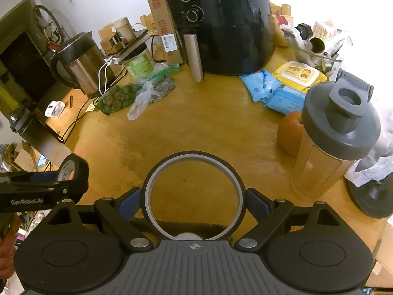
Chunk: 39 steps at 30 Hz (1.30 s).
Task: Organize rigid objects
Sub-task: 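Lower the black tape roll into the box and open the left gripper, then lower the tape ring into the box and open the right gripper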
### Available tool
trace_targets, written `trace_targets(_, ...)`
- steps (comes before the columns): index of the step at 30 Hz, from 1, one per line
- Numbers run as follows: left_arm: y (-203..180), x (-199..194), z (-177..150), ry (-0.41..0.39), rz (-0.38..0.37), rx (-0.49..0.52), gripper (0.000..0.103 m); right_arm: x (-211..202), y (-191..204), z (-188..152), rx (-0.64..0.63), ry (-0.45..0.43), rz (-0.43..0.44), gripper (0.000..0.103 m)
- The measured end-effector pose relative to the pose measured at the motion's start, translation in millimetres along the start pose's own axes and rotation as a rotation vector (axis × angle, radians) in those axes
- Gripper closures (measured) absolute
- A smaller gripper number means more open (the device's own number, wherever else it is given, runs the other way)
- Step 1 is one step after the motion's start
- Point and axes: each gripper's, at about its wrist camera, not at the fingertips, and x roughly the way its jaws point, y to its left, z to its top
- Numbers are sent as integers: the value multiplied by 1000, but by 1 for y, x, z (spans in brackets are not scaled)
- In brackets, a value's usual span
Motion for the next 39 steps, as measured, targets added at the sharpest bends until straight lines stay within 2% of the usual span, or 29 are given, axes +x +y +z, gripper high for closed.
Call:
trace_targets(7,4,-15,-24,13,-4,-8,31,-8,1,-9,2,-4,5,12)
trace_targets(18,-16,-18,-59,54,-57,21,31,-22,0,-29,12,0,1,12)
trace_targets(24,-23,-16,-60,53,-67,36,31,-29,-4,-37,22,0,-9,12)
trace_targets(32,-30,-19,-53,-27,-66,76,28,-33,-8,-44,39,2,-21,12)
trace_targets(39,-24,-21,-64,-3,-68,59,27,-32,-9,-49,54,10,-25,12)
